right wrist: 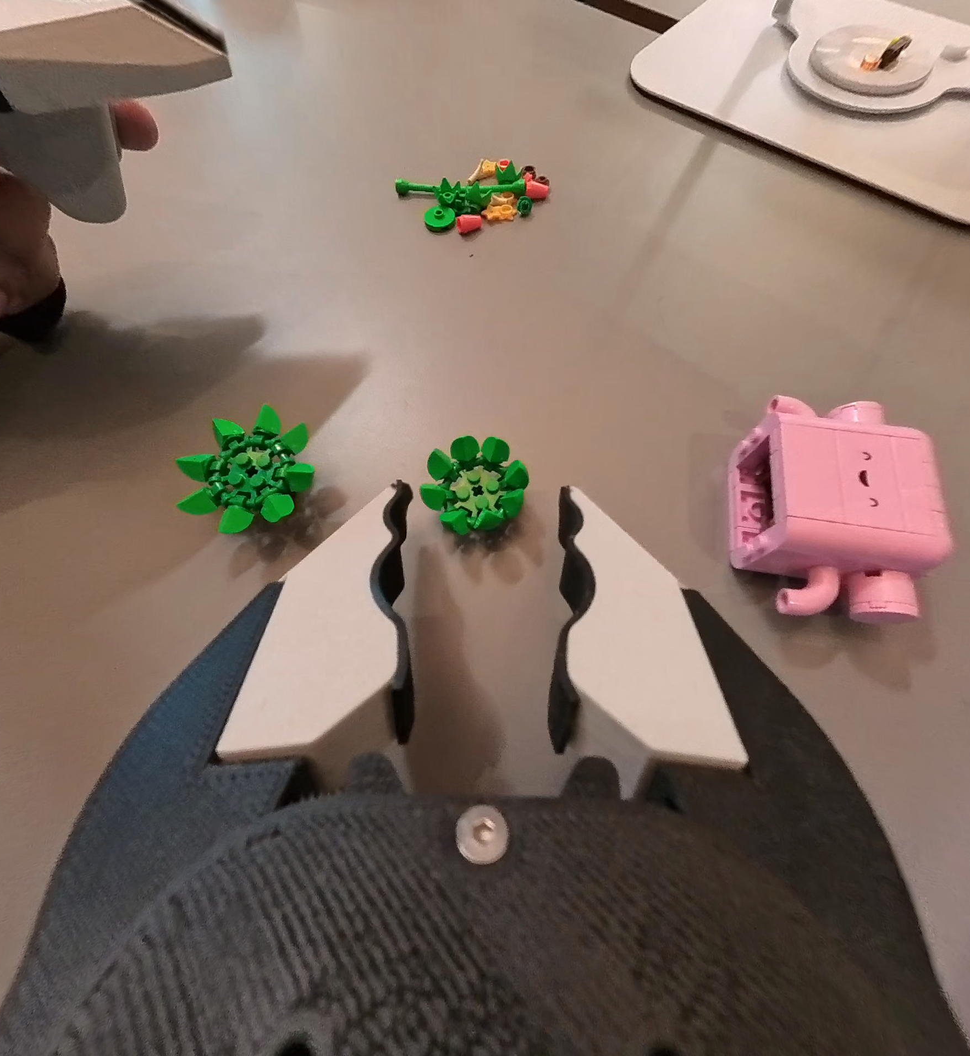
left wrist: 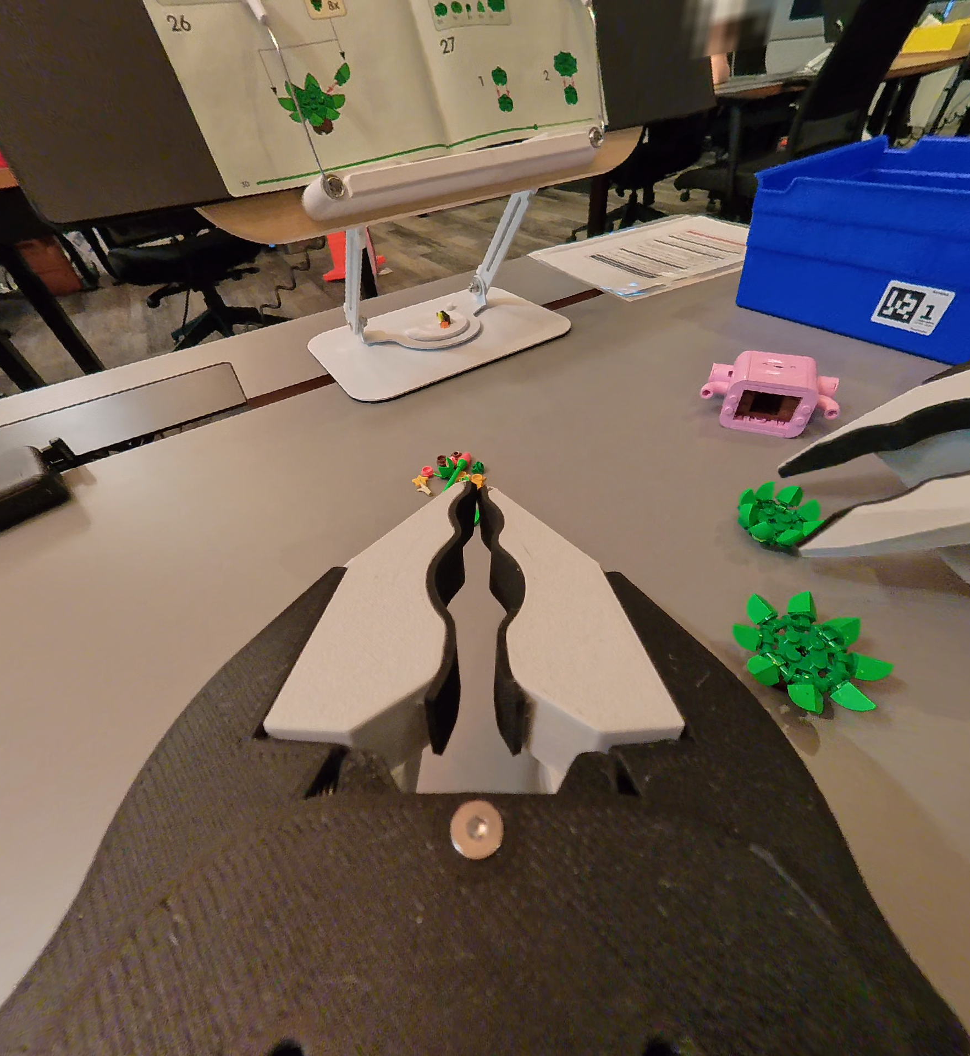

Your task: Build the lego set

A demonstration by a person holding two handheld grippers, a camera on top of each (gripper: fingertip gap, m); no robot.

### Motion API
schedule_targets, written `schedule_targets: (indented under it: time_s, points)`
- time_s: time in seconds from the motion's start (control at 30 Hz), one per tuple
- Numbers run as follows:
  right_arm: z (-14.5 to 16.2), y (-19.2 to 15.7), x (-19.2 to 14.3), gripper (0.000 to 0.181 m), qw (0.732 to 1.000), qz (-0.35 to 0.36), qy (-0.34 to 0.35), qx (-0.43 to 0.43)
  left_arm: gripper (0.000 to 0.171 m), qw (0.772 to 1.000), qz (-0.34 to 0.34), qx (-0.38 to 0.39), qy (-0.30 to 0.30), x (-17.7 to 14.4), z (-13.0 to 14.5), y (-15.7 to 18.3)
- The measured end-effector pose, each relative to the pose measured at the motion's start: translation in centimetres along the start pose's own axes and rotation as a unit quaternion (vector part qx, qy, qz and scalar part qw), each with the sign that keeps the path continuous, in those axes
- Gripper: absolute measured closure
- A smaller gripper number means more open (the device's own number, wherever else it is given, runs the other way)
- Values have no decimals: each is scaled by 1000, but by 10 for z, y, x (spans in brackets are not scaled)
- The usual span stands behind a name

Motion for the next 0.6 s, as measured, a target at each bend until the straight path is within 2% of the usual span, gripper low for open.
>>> schedule_targets:
  time_s: [0.33,0.6]
  points:
    - [-2,-3,-6,138,1000,3,25,-13,171,1000,-3,19,-4,1,0,4]
    - [0,-5,4,130,999,19,-14,-42,171,1000,-3,18,-5,1,0,4]
Point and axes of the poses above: each gripper's, where its closed fingertips meet, x out along the fingers, z out of its underside, y = z × x across the jaws, the point moved 6 cm from there along -x, back along the fingers, and after that the axes turned 5 degrees about -y, right-handed, at the moved point
